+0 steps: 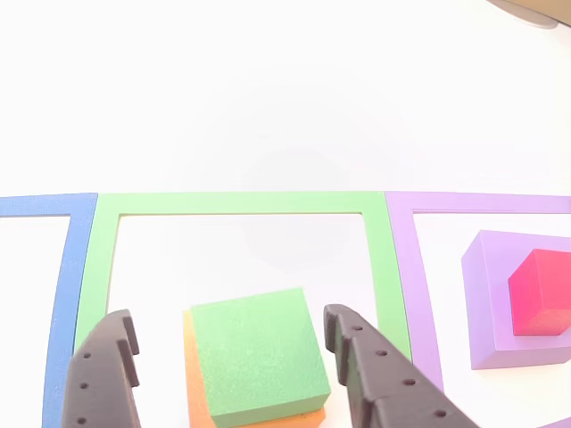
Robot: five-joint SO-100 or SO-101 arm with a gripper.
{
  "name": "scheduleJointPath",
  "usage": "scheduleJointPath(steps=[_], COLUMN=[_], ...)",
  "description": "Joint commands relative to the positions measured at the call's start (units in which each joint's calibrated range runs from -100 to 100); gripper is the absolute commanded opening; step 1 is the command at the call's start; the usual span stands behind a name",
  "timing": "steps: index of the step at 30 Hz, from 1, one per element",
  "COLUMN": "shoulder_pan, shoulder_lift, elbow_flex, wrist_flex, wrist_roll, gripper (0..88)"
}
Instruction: Tower of hanoi
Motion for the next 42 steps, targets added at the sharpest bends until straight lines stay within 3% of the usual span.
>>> scheduleJointPath(steps=[1,5,13,28,34,42], shoulder_pan=[0.21,0.01,0.11,11.14,15.74,17.08], shoulder_lift=[-0.88,-3.06,-10.0,-25.18,-22.68,-16.06], elbow_flex=[-1.08,-2.62,-7.44,-36.17,-60.62,-90.62], wrist_flex=[-1.82,-1.58,7.81,66.92,90.89,112.83], wrist_roll=[0.36,0.36,0.36,0.36,0.36,0.36], gripper=[24.1,21.0,3.9,1.1,1.1,1.1])
